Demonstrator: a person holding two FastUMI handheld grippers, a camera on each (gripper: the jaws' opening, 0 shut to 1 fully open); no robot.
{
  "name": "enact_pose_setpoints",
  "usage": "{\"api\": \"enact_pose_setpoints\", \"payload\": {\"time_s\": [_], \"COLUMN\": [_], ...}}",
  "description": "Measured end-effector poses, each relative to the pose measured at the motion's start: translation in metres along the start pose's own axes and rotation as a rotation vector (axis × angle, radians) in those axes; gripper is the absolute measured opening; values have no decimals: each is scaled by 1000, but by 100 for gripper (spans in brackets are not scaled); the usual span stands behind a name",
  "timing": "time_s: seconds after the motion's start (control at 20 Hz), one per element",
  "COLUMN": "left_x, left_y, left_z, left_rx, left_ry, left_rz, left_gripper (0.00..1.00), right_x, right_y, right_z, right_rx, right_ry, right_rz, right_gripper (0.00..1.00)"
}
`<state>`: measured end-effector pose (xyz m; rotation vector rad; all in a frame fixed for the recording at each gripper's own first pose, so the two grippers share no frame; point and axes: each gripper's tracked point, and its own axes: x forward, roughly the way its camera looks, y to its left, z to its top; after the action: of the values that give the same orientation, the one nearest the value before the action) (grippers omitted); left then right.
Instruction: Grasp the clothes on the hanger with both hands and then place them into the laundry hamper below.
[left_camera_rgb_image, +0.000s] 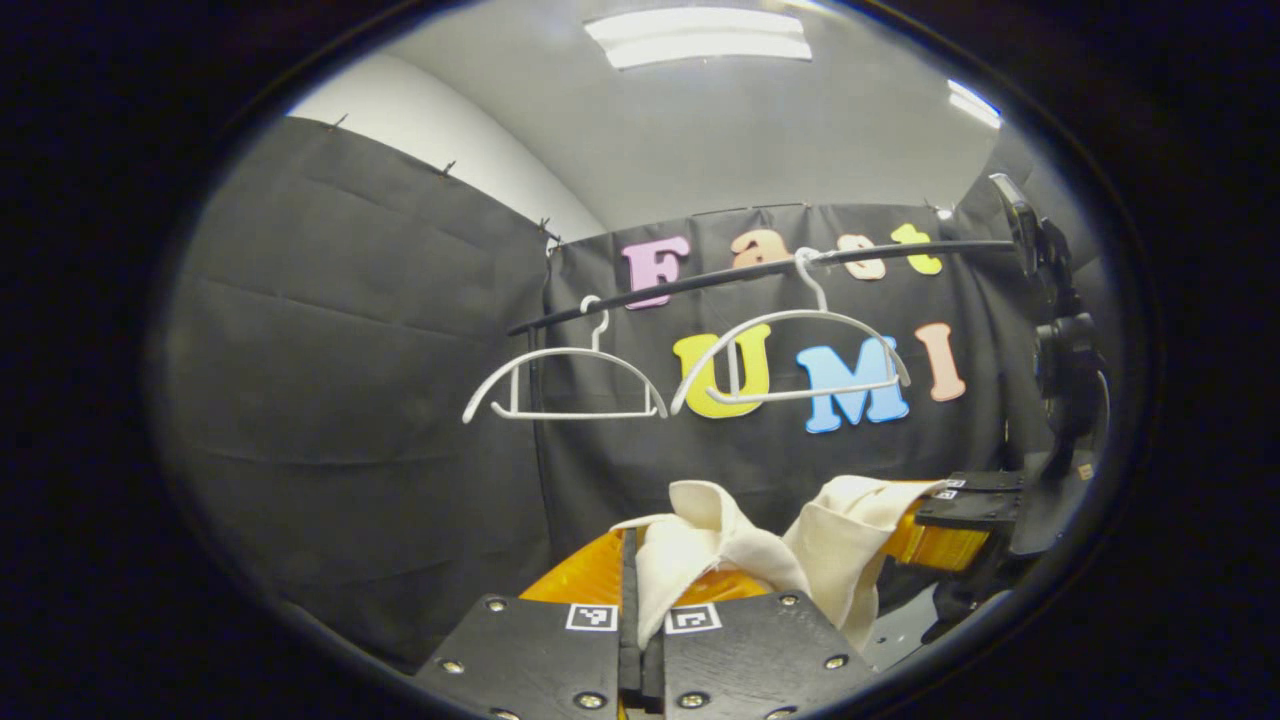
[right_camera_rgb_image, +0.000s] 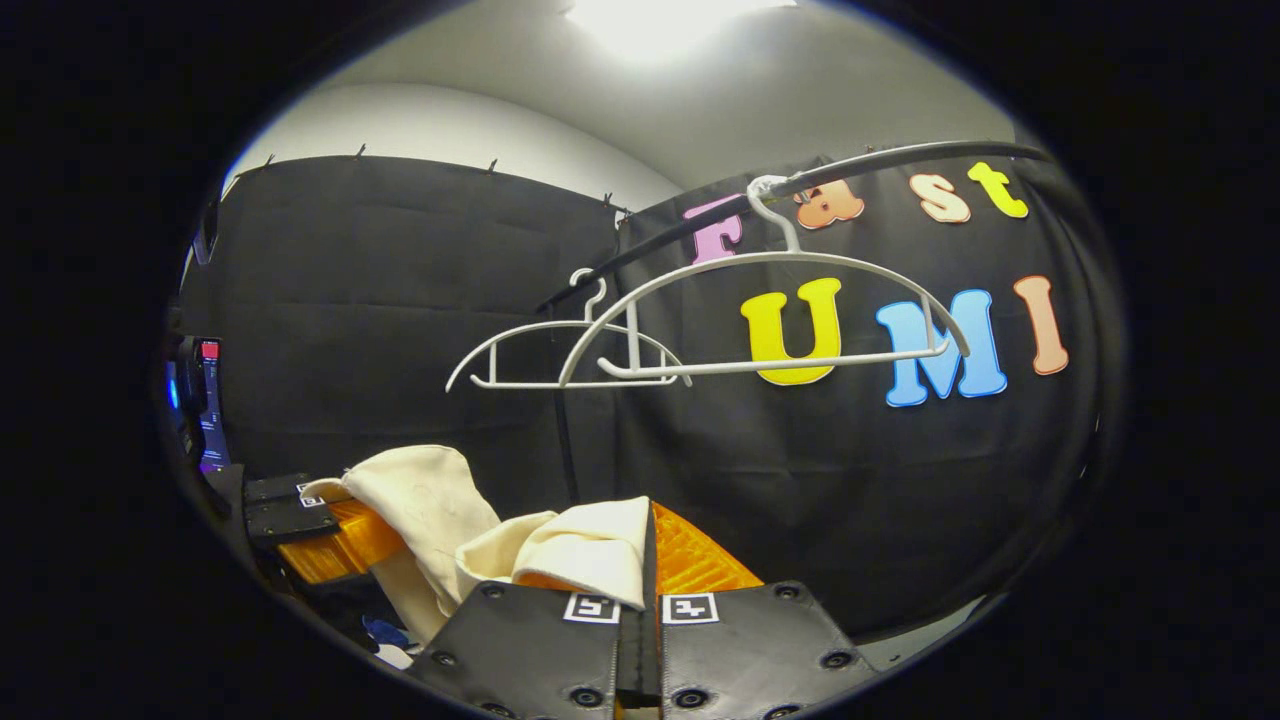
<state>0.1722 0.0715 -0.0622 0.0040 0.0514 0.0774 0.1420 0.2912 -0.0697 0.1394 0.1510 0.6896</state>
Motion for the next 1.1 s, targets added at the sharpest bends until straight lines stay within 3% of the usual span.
{"api": "enact_pose_setpoints", "payload": {"time_s": [0.25, 0.7, 1.1], "left_x": [0, -7, -13], "left_y": [12, 18, 22], "left_z": [-58, -209, -307], "left_rx": [-52, -74, -81], "left_ry": [62, 302, 501], "left_rz": [38, 52, 64], "left_gripper": [2, 2, 2], "right_x": [2, -11, -20], "right_y": [9, -5, -10], "right_z": [-64, -202, -280], "right_rx": [29, -2, -41], "right_ry": [77, 304, 469], "right_rz": [-14, -72, -97], "right_gripper": [2, 2, 4]}}
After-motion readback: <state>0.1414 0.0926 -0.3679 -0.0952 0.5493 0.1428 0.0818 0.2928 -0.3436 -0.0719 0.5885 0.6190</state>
